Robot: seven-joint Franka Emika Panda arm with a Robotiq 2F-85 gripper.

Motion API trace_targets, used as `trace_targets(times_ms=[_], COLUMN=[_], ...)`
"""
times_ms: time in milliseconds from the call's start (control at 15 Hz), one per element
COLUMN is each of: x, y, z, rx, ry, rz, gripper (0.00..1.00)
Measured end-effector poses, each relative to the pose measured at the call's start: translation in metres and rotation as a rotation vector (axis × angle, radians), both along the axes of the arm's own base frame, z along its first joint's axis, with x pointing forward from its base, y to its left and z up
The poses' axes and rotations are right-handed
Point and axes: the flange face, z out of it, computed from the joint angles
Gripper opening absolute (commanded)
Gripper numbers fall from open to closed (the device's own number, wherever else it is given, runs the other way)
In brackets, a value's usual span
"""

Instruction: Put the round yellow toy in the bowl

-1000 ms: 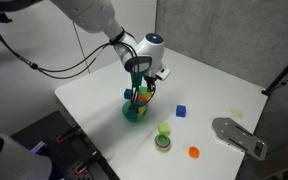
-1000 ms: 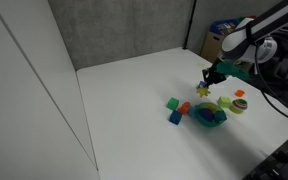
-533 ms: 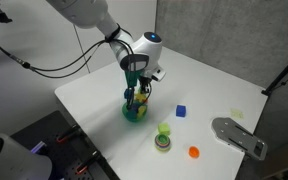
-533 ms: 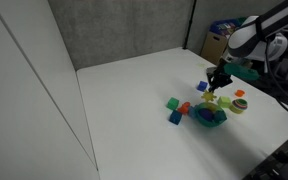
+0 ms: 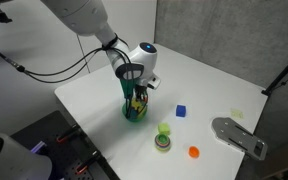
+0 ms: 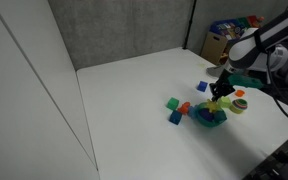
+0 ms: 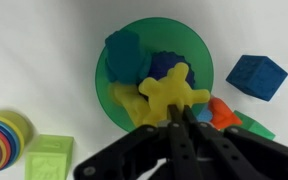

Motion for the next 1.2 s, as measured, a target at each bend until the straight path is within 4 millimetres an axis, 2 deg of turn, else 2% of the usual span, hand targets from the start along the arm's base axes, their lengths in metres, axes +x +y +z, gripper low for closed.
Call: trace_targets(times_ms=[67,133,400,600,733,1200], x=[-0.002,-0.003,-0.005,-0.004,-0.001,0.004], y=[0.001,0.001,0.001,0.001,0.001,0.001], z=[-0.003,-0.004,-0.007,-0.001,0.011,0.071], rx=[-0.001,-0.002,-0.002,-0.003,-0.011,-0.121], ry=[0.002,0.002,0.005,-0.006,-0.021,-0.029], rz=[0.004,0.008,0.025,0.039,0.052,0.134], gripper=[0.33,0.39,0.72,0.95,1.00,1.00])
